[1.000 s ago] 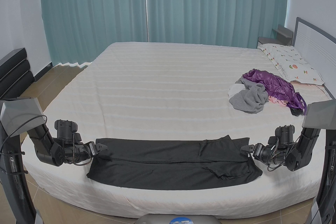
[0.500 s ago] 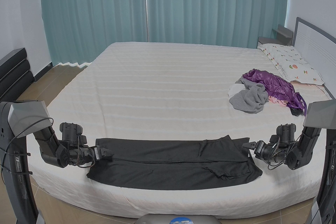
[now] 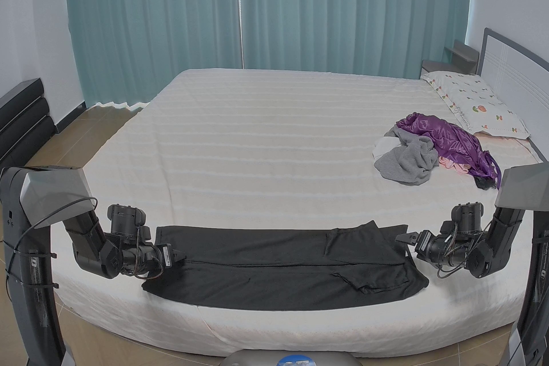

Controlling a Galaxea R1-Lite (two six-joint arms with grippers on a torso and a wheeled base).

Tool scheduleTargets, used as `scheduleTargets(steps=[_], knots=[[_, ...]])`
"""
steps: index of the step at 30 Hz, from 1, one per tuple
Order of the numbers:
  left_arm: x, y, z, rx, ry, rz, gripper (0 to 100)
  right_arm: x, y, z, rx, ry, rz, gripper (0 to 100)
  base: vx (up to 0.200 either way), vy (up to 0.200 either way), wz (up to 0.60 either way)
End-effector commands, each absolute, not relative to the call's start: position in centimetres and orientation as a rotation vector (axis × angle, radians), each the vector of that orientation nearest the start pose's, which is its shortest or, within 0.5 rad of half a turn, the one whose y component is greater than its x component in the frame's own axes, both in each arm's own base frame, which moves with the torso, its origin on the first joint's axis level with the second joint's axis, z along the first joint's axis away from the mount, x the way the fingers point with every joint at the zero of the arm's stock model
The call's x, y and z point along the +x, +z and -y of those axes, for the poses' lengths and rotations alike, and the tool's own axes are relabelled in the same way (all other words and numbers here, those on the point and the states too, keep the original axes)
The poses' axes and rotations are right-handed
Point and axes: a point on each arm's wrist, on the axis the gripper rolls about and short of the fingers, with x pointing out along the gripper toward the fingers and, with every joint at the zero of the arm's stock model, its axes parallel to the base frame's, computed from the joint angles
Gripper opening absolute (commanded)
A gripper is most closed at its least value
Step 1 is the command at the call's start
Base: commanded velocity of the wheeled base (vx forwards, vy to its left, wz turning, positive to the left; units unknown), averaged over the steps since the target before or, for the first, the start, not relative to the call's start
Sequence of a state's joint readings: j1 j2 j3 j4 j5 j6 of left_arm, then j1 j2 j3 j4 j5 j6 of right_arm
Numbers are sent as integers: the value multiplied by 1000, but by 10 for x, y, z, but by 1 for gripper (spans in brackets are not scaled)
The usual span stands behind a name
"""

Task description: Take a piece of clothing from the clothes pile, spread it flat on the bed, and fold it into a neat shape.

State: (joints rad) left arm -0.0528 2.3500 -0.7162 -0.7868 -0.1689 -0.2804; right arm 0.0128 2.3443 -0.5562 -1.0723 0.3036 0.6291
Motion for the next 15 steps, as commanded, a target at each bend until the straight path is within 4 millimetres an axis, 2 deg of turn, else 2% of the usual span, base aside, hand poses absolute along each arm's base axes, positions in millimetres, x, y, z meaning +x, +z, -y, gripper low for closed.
scheduleTargets(steps=[1,13,15], knots=[[342,-43,22,-312,-86,-873,0,322,-39,-11,701,70,-789,100,0,0,0],[342,-40,20,-355,-64,-867,0,324,-39,-8,715,59,-781,100,0,0,0],[343,-38,20,-390,-48,-861,0,325,-36,-4,759,38,-763,100,0,0,0]])
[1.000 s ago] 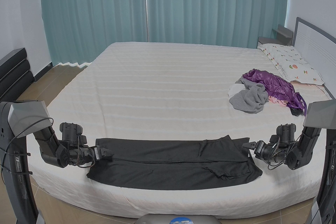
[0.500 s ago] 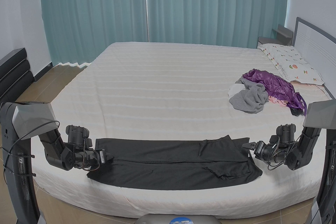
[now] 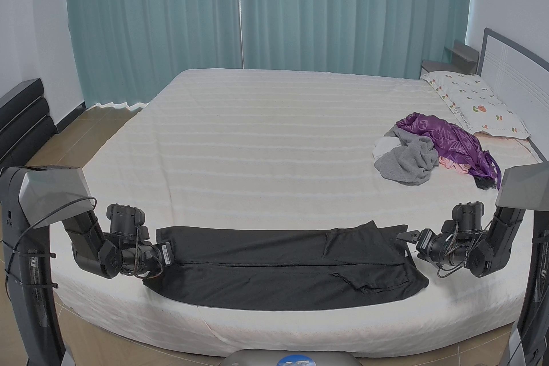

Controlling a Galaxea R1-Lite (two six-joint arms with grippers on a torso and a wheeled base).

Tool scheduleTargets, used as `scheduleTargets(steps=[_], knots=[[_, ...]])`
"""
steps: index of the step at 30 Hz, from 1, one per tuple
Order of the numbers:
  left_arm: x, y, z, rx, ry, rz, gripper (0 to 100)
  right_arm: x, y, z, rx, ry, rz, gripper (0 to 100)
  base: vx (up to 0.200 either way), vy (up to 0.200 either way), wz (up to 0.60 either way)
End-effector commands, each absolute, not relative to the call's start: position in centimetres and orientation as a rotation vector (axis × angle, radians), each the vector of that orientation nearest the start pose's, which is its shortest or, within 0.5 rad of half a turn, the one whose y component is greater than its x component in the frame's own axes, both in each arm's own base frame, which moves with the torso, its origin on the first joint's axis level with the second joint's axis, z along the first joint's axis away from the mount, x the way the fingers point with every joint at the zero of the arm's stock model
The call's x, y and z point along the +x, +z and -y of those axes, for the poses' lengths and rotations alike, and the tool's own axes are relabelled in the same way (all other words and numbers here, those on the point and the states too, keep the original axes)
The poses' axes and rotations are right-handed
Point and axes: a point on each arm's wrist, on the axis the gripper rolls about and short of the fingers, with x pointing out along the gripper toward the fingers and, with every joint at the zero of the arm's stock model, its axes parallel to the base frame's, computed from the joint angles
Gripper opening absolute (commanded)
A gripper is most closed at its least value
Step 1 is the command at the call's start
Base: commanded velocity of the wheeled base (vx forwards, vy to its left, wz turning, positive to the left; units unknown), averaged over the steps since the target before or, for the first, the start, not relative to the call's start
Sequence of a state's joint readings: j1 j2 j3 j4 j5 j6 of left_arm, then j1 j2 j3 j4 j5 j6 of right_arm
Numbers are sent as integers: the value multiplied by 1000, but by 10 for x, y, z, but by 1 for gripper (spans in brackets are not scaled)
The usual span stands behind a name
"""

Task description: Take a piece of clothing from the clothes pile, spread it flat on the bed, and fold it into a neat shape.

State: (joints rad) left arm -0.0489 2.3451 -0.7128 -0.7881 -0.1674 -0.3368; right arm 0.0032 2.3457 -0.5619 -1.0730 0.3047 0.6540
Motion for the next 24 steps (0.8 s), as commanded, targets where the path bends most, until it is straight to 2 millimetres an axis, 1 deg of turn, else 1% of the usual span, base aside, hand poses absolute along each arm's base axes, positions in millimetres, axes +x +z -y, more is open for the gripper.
scheduleTargets(steps=[1,7,10,16,21,24], knots=[[342,-38,20,-391,-48,-863,0,325,-35,-4,760,39,-760,100,0,0,0],[343,-37,20,-432,-33,-860,0,327,-36,4,795,11,-739,100,0,0,0],[343,-37,21,-431,-34,-860,0,328,-36,5,796,12,-738,100,0,0,0],[347,-38,21,-444,-30,-851,0,328,-35,3,820,19,-741,100,-200,0,0],[356,-31,22,-523,-14,-793,0,328,-36,3,820,19,-744,100,0,0,0],[358,-29,22,-527,-21,-768,0,328,-36,3,820,19,-744,100,0,0,0]])
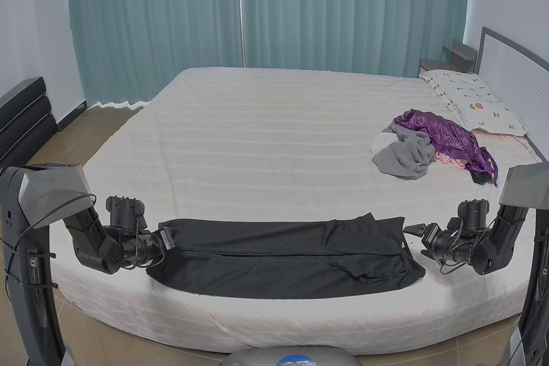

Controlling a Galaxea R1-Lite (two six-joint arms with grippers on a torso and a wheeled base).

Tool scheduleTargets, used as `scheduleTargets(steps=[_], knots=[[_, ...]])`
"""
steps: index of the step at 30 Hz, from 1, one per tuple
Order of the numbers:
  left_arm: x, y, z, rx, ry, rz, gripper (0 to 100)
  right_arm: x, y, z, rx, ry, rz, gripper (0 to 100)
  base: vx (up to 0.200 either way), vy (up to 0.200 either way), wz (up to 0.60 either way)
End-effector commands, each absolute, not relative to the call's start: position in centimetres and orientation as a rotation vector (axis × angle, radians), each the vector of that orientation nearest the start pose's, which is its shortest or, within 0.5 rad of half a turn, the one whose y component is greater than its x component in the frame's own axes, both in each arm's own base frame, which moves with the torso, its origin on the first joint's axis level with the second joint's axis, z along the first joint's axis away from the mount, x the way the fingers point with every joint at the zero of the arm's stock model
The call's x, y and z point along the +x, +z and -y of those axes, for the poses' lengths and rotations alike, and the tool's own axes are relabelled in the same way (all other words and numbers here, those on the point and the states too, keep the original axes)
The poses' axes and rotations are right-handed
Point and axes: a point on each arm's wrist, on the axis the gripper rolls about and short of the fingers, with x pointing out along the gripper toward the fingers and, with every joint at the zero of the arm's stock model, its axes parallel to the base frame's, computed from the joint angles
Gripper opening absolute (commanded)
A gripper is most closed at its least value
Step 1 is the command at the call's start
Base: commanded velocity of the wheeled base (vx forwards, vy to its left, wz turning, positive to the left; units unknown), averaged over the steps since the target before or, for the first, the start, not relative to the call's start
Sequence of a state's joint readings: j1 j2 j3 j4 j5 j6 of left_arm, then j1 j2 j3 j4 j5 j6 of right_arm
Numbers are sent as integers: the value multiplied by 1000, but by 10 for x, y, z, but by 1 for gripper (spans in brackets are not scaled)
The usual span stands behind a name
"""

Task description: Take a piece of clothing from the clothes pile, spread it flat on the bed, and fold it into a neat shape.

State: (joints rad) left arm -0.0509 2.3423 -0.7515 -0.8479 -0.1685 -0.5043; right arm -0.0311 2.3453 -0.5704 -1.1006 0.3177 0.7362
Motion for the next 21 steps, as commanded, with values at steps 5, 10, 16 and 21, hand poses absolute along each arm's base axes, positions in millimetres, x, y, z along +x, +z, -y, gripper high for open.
scheduleTargets(steps=[5,10,16,21], knots=[[359,-27,24,-528,-28,-756,0,328,-36,3,820,19,-745,100,0,0,0],[358,-26,26,-526,-34,-756,0,327,-36,3,820,18,-746,100,0,0,0],[358,-25,27,-538,-36,-738,0,327,-36,2,820,19,-747,100,0,0,0],[358,-24,29,-536,-42,-734,0,327,-36,2,818,20,-747,100,0,0,0]])
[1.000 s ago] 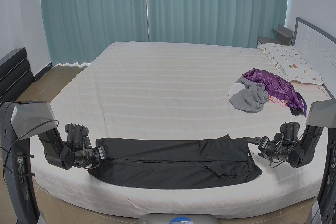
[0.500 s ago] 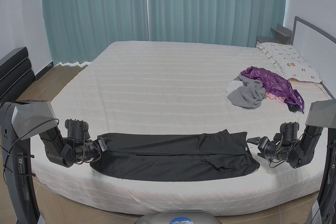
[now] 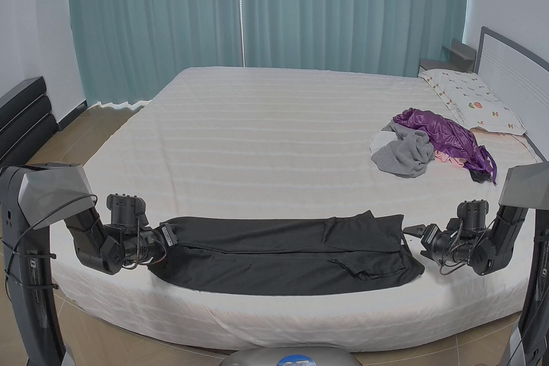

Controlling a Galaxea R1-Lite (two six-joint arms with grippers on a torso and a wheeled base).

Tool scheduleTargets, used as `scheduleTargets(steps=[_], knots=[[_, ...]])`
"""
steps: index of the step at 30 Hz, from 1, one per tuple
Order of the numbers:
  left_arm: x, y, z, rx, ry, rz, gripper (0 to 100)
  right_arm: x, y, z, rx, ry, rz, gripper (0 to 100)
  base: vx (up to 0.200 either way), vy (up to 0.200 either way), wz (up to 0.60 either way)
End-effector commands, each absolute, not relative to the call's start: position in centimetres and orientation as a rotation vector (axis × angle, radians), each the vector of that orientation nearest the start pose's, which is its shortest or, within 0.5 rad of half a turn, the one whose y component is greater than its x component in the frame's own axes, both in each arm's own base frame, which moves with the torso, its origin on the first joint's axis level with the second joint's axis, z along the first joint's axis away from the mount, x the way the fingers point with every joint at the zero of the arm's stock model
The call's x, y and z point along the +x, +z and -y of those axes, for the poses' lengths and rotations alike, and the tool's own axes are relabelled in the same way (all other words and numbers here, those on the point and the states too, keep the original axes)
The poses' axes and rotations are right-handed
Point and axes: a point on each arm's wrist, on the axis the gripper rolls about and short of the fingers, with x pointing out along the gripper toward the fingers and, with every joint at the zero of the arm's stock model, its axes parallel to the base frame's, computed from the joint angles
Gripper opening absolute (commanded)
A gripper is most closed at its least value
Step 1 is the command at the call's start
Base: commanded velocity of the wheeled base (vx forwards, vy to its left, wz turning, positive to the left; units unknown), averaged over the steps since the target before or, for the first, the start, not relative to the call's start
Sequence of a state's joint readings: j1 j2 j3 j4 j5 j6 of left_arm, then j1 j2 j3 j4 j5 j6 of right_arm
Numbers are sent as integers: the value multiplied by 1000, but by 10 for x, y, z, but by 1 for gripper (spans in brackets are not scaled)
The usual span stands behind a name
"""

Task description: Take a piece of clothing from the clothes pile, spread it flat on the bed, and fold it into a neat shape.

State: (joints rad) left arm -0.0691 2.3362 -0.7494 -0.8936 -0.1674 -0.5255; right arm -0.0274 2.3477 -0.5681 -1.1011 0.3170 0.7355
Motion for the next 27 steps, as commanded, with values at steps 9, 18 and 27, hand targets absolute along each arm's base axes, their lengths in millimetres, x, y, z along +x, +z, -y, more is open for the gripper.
scheduleTargets(steps=[9,18,27], knots=[[356,-13,32,-547,-47,-714,0,327,-36,2,818,21,-746,100,0,-178,0],[350,11,43,-578,-76,-672,0,327,-36,2,820,23,-743,100,0,-200,0],[348,28,57,-551,-78,-622,0,327,-36,2,819,21,-743,100,0,-200,0]])
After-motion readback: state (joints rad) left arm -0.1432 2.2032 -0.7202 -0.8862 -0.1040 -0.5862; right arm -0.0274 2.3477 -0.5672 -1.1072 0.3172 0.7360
